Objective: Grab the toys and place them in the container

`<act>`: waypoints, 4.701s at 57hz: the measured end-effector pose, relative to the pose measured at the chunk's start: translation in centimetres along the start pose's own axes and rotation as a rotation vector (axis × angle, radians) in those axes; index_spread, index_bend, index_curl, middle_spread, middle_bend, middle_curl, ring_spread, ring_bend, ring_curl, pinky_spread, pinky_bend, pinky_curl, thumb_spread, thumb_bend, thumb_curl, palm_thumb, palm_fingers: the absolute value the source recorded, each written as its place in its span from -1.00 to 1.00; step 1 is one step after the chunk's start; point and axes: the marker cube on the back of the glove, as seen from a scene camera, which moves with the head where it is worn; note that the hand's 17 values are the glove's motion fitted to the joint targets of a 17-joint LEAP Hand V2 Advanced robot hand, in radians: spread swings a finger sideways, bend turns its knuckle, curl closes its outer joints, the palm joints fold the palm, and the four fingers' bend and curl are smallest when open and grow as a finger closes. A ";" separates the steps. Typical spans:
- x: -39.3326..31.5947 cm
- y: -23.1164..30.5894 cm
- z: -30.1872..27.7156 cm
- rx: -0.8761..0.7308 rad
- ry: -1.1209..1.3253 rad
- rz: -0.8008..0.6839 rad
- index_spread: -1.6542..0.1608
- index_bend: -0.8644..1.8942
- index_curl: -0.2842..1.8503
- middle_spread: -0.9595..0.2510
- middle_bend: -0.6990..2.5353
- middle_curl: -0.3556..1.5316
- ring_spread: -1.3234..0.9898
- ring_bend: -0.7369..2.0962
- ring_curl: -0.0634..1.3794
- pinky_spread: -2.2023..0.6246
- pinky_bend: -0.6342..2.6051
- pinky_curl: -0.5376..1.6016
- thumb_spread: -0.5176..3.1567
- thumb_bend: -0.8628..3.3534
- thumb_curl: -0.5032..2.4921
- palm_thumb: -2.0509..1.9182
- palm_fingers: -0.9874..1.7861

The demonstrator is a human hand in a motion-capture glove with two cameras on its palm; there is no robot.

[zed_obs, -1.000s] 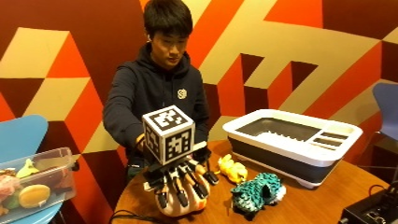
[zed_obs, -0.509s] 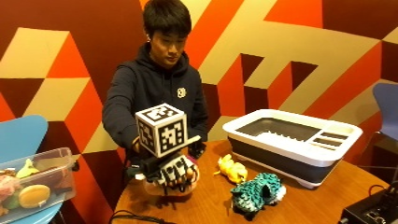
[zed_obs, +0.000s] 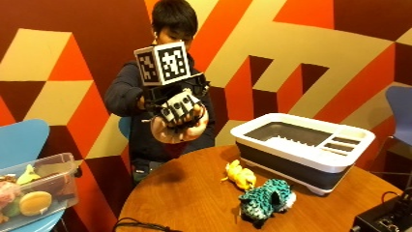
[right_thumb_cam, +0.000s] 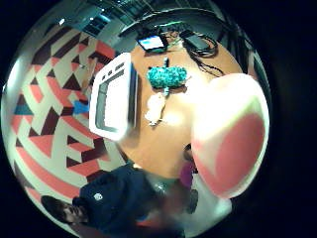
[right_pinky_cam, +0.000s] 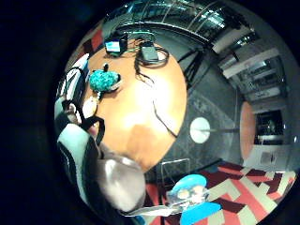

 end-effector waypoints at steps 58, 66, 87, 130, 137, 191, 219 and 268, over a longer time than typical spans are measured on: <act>-20.3 -4.4 -1.1 0.090 -0.238 -0.314 0.32 0.04 0.14 0.30 0.14 0.35 -0.14 0.64 -0.02 0.32 0.26 0.13 -0.37 -0.55 0.03 0.40 0.10; -23.2 -7.2 0.3 0.065 -0.278 -0.320 0.32 0.00 0.22 0.31 0.14 0.36 -0.14 0.65 -0.02 0.32 0.27 0.13 -0.37 -0.56 0.04 0.40 0.08; -26.0 -10.6 4.8 -0.176 -0.265 -0.283 0.45 -0.29 -0.03 0.50 -0.36 -0.01 0.06 -0.09 -0.45 0.53 0.02 -0.05 -0.11 -0.62 -0.18 0.17 -0.66; -3.5 8.9 11.2 -0.483 0.078 -0.150 0.57 -0.34 -0.49 0.58 -0.46 -0.24 0.11 -0.21 -0.48 0.58 -0.13 -0.16 -0.03 -0.60 -0.39 0.15 -0.33; -2.5 9.8 13.8 -0.532 0.126 -0.147 0.59 -0.35 -0.55 0.55 -0.44 -0.23 0.05 -0.05 -0.40 0.55 -0.05 -0.13 -0.02 -0.59 -0.40 0.17 -0.24; -4.6 2.0 10.2 -0.318 0.089 -0.158 0.58 -0.17 -0.49 0.29 -0.19 -0.03 -0.12 0.23 -0.31 0.30 -0.11 -0.20 0.00 -0.53 -0.33 0.42 0.48; -22.0 -3.1 2.0 0.012 -0.248 -0.416 0.59 0.03 -0.28 0.35 -0.11 0.14 -0.14 0.29 -0.19 0.29 -0.03 -0.09 -0.30 -0.54 -0.11 0.45 0.48; -11.1 -3.7 8.6 -0.071 -0.181 0.058 0.64 -0.29 -0.38 0.52 -0.35 -0.03 -0.01 0.06 -0.37 0.50 -0.05 -0.15 0.12 -0.57 -0.31 0.25 -0.05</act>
